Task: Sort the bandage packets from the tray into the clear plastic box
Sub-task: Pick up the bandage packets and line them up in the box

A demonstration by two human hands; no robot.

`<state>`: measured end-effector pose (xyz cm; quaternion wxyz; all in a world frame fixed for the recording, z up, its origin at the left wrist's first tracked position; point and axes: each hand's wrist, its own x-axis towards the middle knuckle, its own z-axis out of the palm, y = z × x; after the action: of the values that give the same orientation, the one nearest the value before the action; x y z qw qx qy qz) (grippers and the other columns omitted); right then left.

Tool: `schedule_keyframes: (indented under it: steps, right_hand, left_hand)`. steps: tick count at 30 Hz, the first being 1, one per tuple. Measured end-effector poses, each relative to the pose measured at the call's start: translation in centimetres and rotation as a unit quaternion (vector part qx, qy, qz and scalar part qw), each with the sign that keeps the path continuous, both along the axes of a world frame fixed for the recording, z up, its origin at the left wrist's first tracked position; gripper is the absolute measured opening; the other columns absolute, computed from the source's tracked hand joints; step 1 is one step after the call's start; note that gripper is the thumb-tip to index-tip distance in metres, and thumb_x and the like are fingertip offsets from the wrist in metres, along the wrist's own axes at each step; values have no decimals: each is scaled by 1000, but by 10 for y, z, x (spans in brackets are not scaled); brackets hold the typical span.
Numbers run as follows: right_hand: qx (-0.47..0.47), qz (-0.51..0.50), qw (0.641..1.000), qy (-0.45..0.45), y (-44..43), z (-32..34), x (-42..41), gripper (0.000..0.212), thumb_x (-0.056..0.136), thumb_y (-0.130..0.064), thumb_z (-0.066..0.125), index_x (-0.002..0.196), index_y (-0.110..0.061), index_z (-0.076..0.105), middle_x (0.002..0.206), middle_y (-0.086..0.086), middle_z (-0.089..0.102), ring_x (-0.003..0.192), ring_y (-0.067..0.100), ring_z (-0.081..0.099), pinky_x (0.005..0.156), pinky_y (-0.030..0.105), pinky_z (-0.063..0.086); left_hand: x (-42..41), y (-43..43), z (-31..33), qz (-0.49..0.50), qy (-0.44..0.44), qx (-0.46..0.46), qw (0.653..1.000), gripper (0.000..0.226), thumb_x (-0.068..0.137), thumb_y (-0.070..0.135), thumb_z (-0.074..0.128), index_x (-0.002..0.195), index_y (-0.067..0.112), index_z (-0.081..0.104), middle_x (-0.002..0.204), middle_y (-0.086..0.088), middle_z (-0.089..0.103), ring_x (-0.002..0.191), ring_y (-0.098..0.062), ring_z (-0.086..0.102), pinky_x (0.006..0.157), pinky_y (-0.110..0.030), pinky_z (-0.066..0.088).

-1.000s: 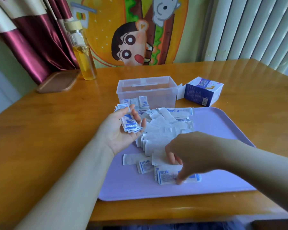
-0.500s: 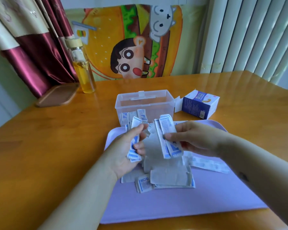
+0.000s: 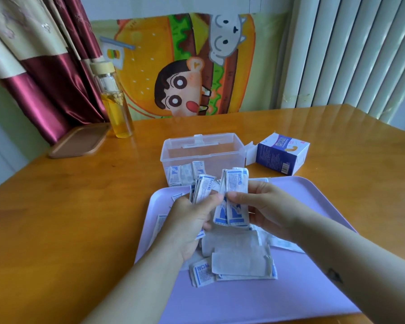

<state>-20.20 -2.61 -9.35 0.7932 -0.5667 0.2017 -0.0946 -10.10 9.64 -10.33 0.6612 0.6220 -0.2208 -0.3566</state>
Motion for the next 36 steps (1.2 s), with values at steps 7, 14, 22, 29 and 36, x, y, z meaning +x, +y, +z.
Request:
schedule_keyframes:
  steps: [7,14,22,29,36]
  right_hand:
    - [38,-4,999,-10,2,-3,-2,39,78,-10,60,114,2,62,110,20,67,99,28,66,78,33,57]
    - [20,-19,1000,-13,0,-3,-3,44,71,-15,64,113,0,64,110,17,68,103,28,65,83,34,56]
    - [-85,-40,996,2,5,2,1,23,83,-8,64,106,-3,68,102,14,72,97,28,68,89,39,53]
    - [-126,-24,991,37,9,9,3,18,85,-11,65,102,-9,71,99,10,73,95,26,69,89,39,53]
    - [-232,-59,969,54,16,14,6,20,72,-18,80,88,-13,69,82,7,75,78,22,72,76,36,58]
  left_hand:
    - [-2,5,2,-47,-37,-5,998,8,89,14,61,94,13,67,44,10,53,41,-1,48,43,-14,35]
    - [0,3,5,-64,5,-11,998,31,75,27,75,105,20,71,102,-9,73,96,-29,68,74,-42,53]
    - [-11,1,11,-102,190,-98,972,31,82,32,56,106,16,69,106,-17,70,93,-29,69,72,-34,59]
    - [-10,1,18,-81,222,-115,965,38,85,42,49,106,17,68,106,-14,71,92,-27,70,77,-38,58]
    - [-17,-4,14,-51,261,-114,957,33,97,25,46,85,12,74,93,-18,73,78,-29,72,79,-44,52]
